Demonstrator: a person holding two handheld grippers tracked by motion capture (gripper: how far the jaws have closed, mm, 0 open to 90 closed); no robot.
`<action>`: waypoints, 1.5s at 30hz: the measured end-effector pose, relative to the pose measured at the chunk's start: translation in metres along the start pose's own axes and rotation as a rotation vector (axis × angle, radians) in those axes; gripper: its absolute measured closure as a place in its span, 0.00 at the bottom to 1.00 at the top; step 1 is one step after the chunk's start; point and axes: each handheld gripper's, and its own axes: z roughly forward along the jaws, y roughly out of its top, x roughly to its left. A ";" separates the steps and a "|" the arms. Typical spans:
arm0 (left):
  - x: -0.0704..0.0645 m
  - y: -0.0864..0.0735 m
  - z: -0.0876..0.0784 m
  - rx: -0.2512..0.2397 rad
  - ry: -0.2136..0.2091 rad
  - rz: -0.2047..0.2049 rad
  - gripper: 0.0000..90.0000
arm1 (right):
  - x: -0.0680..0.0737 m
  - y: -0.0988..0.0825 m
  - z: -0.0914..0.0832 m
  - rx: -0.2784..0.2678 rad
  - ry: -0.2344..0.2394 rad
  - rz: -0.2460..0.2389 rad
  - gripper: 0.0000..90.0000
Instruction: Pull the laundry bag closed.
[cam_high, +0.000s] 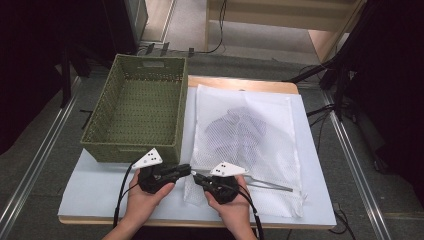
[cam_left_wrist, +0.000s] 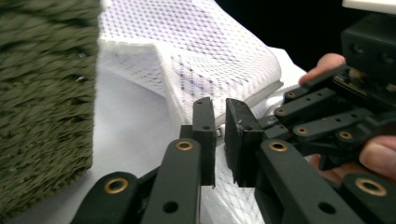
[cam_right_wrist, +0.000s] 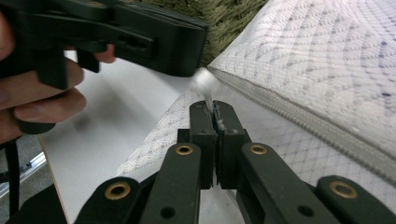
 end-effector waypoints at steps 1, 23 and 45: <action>0.002 0.000 0.000 0.003 0.007 -0.007 0.89 | 0.001 0.000 0.000 -0.002 -0.005 -0.009 0.99; 0.024 -0.013 0.000 0.105 -0.172 -0.147 0.91 | 0.002 -0.001 -0.001 -0.061 0.017 -0.004 0.99; -0.014 -0.012 -0.004 0.092 0.020 0.200 1.00 | -0.001 0.008 -0.012 -0.099 0.112 0.166 0.93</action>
